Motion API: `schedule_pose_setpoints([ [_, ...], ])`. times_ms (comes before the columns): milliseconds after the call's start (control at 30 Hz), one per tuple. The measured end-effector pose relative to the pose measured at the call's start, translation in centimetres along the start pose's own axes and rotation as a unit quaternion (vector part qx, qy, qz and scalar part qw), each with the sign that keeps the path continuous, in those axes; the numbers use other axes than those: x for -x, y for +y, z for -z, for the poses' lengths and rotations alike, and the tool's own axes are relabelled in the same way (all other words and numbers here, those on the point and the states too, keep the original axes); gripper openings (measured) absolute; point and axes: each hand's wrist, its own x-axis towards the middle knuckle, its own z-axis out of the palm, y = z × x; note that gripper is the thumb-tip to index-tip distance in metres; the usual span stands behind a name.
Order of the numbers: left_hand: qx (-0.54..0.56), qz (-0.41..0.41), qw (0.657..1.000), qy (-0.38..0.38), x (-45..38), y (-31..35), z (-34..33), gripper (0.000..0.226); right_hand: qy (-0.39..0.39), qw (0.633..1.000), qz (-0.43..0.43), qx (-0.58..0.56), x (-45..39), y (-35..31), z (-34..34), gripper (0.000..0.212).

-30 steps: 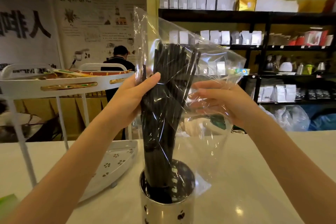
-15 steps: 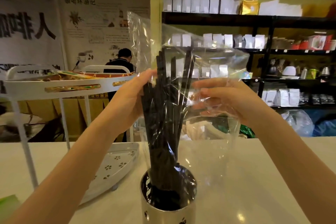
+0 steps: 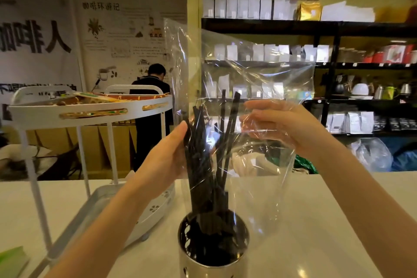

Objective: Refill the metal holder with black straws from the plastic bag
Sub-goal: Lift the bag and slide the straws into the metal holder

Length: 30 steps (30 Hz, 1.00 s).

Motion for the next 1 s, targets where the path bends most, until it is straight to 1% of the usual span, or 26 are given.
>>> schedule_pose_setpoints([
  [67,-0.014,-0.005,1.000,0.021,-0.1,0.0,0.4,0.040,0.001,1.000,-0.001,0.002,0.0,0.1,0.1,0.018],
  [133,-0.025,-0.017,0.999,0.026,-0.2,0.4,0.3,0.034,-0.004,1.000,-0.004,0.010,0.0,0.2,0.1,0.016],
  [200,-0.028,-0.023,0.999,0.010,0.0,0.8,0.3,0.027,-0.009,1.000,-0.004,0.009,0.1,0.1,0.1,0.016],
  [300,-0.035,-0.038,0.999,-0.015,0.4,1.2,0.2,0.032,-0.005,1.000,0.002,-0.022,0.2,-0.2,0.3,0.018],
  [367,-0.025,-0.041,0.999,-0.024,0.7,1.3,-0.2,0.031,0.001,1.000,0.007,-0.018,0.3,-0.3,0.3,0.019],
  [433,-0.013,-0.038,0.999,-0.032,0.7,1.2,-0.6,0.036,0.012,1.000,0.011,0.000,0.3,-0.3,0.4,0.020],
  [600,0.014,-0.050,0.998,-0.028,0.4,1.0,-0.6,0.060,0.021,0.999,0.015,0.019,0.2,-0.3,0.6,0.020],
  [633,0.016,-0.049,0.998,-0.027,0.4,1.0,-0.4,0.061,0.019,1.000,0.015,0.016,0.2,-0.3,0.7,0.020],
  [767,0.011,-0.048,0.998,-0.046,0.5,1.0,0.1,0.035,-0.002,1.000,0.012,-0.006,0.4,-0.4,0.8,0.021],
  [800,0.024,-0.044,0.997,-0.060,0.6,1.0,0.0,0.034,-0.003,1.000,0.014,-0.013,0.5,-0.4,0.9,0.022],
  [900,0.038,-0.066,0.995,-0.068,0.4,0.5,0.0,0.044,0.004,0.998,0.029,-0.055,0.7,-0.9,1.0,0.024],
  [933,0.040,-0.063,0.994,-0.078,0.4,0.4,0.1,0.055,0.004,0.997,0.035,-0.067,0.7,-1.2,1.1,0.025],
  [1000,0.056,-0.040,0.991,-0.115,0.3,-0.1,0.9,0.088,0.011,0.995,0.051,-0.081,0.7,-1.6,1.3,0.024],
])
